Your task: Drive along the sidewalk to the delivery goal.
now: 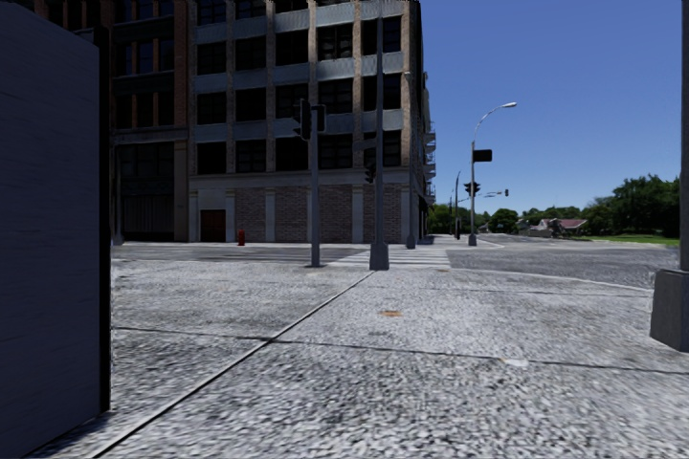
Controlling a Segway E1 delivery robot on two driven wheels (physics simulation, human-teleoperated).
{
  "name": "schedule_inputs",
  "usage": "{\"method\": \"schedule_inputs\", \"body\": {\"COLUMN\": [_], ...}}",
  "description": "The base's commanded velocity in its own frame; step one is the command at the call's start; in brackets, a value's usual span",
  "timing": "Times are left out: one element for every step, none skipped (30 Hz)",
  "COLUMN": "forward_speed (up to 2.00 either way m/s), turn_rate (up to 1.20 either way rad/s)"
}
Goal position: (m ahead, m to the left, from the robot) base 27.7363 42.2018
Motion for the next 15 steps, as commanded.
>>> {"method": "schedule_inputs", "body": {"forward_speed": [2.0, 2.0, 2.0, 2.0, 2.0, 2.0, 2.0, 2.0, 2.0, 2.0, 2.0, 2.0, 2.0, 2.0, 2.0], "turn_rate": [0.28, 0.28, 0.28, 0.28, 0.28, 0.28, 0.28, 0.28, 0.28, 0.28, 0.28, 0.28, 0.28, 0.28, 0.28]}}
